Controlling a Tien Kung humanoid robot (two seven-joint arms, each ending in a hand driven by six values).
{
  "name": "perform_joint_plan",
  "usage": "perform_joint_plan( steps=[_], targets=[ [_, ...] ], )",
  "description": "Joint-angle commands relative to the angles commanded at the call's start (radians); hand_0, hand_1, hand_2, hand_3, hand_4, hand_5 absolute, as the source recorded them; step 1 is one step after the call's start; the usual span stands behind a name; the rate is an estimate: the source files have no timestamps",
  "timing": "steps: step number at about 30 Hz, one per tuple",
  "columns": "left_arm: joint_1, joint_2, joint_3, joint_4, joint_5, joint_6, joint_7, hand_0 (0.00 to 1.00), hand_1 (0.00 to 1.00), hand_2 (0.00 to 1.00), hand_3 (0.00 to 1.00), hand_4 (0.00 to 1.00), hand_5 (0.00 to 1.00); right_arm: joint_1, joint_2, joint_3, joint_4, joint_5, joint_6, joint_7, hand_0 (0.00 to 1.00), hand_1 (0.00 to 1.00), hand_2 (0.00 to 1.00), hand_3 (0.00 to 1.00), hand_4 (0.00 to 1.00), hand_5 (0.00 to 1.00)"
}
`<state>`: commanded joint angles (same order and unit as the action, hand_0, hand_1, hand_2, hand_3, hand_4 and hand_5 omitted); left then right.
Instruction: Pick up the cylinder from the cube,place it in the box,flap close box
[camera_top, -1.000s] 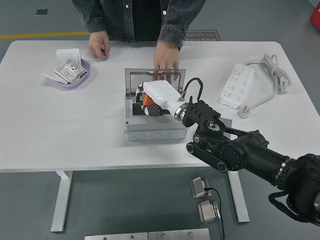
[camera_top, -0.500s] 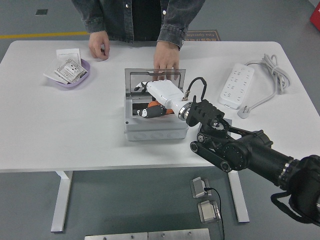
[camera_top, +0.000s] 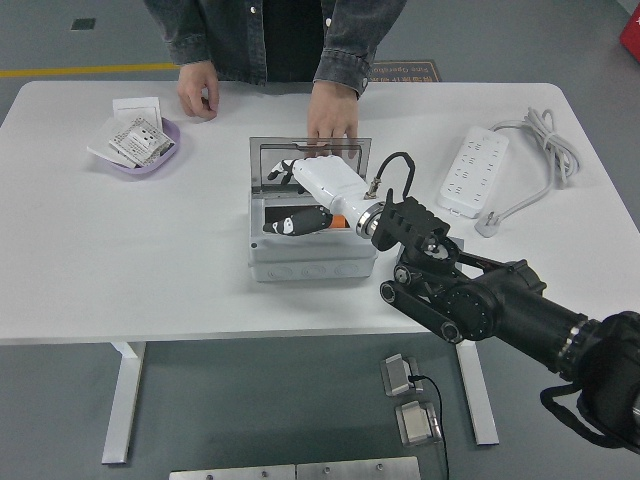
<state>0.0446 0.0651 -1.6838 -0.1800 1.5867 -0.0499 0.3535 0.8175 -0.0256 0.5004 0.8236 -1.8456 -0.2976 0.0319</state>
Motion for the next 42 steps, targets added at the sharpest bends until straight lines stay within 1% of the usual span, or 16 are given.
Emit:
perform_joint_plan(
  steps=[1, 5, 6, 10, 12, 13, 15, 17, 18, 20, 22, 24, 27, 34, 36, 42],
  targets=[
    [0.0, 0.0, -0.001, 0.0, 0.001, 0.0, 0.0, 0.639, 0.657, 0.54, 0.62, 0.666, 0.375, -0.001, -0.001, 0.003, 0.004, 0.002, -0.001, 0.001, 0.456, 0.534, 0.69, 0.757, 0.969, 0.513],
    [0.003, -0.001, -0.004, 0.0, 0.005, 0.0, -0.001, 0.639, 0.657, 0.54, 0.62, 0.666, 0.375, -0.012, -0.013, 0.013, 0.036, 0.032, -0.004, 0.006, 0.456, 0.534, 0.69, 0.757, 0.969, 0.513],
    [0.005, -0.001, -0.004, 0.0, 0.005, 0.001, -0.001, 0.638, 0.657, 0.521, 0.615, 0.658, 0.369, -0.019, -0.022, 0.016, 0.053, 0.048, -0.003, 0.006, 0.533, 0.563, 0.69, 0.755, 0.973, 0.526],
    [0.011, -0.004, -0.002, 0.0, 0.001, 0.003, -0.003, 0.638, 0.657, 0.521, 0.615, 0.658, 0.369, -0.053, -0.063, 0.033, 0.124, 0.11, 0.003, 0.003, 0.533, 0.563, 0.69, 0.755, 0.973, 0.526],
    [0.016, -0.006, 0.001, 0.0, -0.004, 0.004, -0.004, 0.638, 0.657, 0.521, 0.615, 0.658, 0.369, -0.076, -0.094, 0.044, 0.17, 0.154, 0.009, 0.004, 0.533, 0.563, 0.69, 0.755, 0.973, 0.526],
    [0.019, -0.007, 0.003, 0.0, -0.008, 0.004, -0.004, 0.638, 0.657, 0.521, 0.612, 0.642, 0.373, -0.086, -0.111, 0.049, 0.193, 0.177, 0.012, 0.007, 0.655, 0.664, 0.695, 0.753, 0.993, 0.546],
    [0.025, -0.008, 0.002, 0.0, -0.009, 0.005, -0.003, 0.638, 0.657, 0.521, 0.612, 0.642, 0.373, -0.101, -0.138, 0.062, 0.24, 0.225, 0.019, 0.012, 0.655, 0.664, 0.695, 0.753, 0.993, 0.546],
    [0.028, -0.01, 0.003, 0.0, -0.011, 0.005, -0.003, 0.638, 0.657, 0.521, 0.612, 0.642, 0.373, -0.106, -0.155, 0.08, 0.277, 0.261, 0.023, 0.015, 0.655, 0.664, 0.695, 0.753, 0.993, 0.546],
    [0.029, -0.011, 0.002, 0.0, -0.012, 0.006, -0.003, 0.638, 0.656, 0.528, 0.613, 0.641, 0.378, -0.105, -0.164, 0.097, 0.304, 0.279, 0.024, 0.016, 0.571, 0.593, 0.686, 0.745, 0.992, 0.559],
    [0.029, -0.011, 0.002, 0.0, -0.012, 0.006, -0.004, 0.638, 0.656, 0.528, 0.613, 0.641, 0.378, -0.096, -0.173, 0.118, 0.326, 0.289, 0.026, 0.014, 0.571, 0.593, 0.686, 0.745, 0.992, 0.559],
    [0.027, -0.01, 0.001, 0.0, -0.013, 0.007, -0.005, 0.638, 0.656, 0.528, 0.613, 0.641, 0.378, -0.075, -0.18, 0.137, 0.331, 0.289, 0.029, 0.009, 0.571, 0.593, 0.686, 0.745, 0.992, 0.559],
    [0.026, -0.008, -0.001, 0.0, -0.013, 0.008, -0.006, 0.639, 0.656, 0.529, 0.613, 0.64, 0.378, -0.051, -0.18, 0.149, 0.315, 0.281, 0.033, 0.003, 0.594, 0.603, 0.686, 0.739, 0.992, 0.563],
    [0.024, -0.006, -0.003, 0.0, -0.013, 0.009, -0.006, 0.639, 0.656, 0.529, 0.613, 0.64, 0.378, -0.016, -0.173, 0.16, 0.274, 0.27, 0.038, -0.003, 0.594, 0.603, 0.686, 0.739, 0.992, 0.563],
    [0.022, -0.002, -0.011, 0.0, -0.01, 0.011, -0.003, 0.639, 0.656, 0.528, 0.613, 0.639, 0.378, 0.066, -0.133, 0.166, 0.133, 0.27, 0.048, -0.007, 0.617, 0.617, 0.684, 0.734, 0.993, 0.563],
    [0.02, -0.001, -0.01, 0.0, -0.011, 0.011, -0.002, 0.639, 0.656, 0.527, 0.614, 0.639, 0.378, 0.09, -0.114, 0.152, 0.076, 0.275, 0.051, -0.007, 0.624, 0.615, 0.685, 0.731, 0.992, 0.566],
    [0.016, -0.001, -0.008, 0.0, -0.012, 0.011, -0.003, 0.639, 0.656, 0.527, 0.614, 0.639, 0.378, 0.112, -0.08, 0.12, -0.044, 0.296, 0.05, 0.0, 0.624, 0.615, 0.685, 0.731, 0.992, 0.566]
  ],
)
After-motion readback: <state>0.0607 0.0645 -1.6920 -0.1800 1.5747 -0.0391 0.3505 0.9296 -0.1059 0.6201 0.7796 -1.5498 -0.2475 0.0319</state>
